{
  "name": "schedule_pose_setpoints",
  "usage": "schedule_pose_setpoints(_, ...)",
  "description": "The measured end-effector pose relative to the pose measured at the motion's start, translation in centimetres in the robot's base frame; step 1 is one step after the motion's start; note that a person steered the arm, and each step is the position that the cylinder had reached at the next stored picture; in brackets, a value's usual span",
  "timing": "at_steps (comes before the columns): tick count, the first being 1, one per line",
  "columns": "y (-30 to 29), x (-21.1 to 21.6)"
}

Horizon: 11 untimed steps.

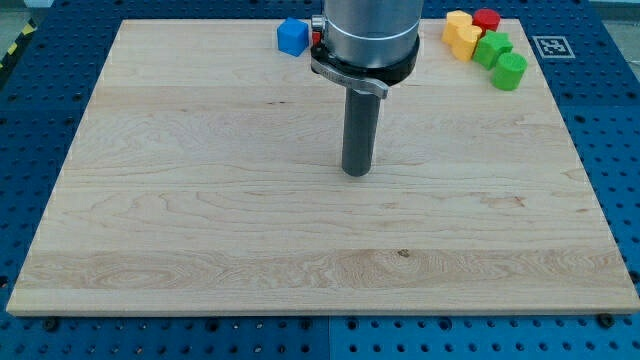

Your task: Move your arm at the blue triangle

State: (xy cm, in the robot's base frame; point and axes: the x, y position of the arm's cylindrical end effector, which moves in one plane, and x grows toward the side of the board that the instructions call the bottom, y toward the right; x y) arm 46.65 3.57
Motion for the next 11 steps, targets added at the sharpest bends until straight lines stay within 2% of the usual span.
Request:
schedule_pose_setpoints(1,0.0,0.0)
schedule_pose_setpoints(3,0.3,-7.1)
schedule_pose_setpoints(4,4.3,-9.4)
schedule_pose_setpoints(5,6.4,-9.8)
schedule_pose_setpoints(7,8.6,-17.0)
schedule_pose_setpoints(8,8.6,-18.3)
schedule_pose_setpoints(9,7.4,-21.6)
schedule_pose_setpoints(10,4.5,-23.2)
schedule_pose_setpoints(11,2.1,-23.2)
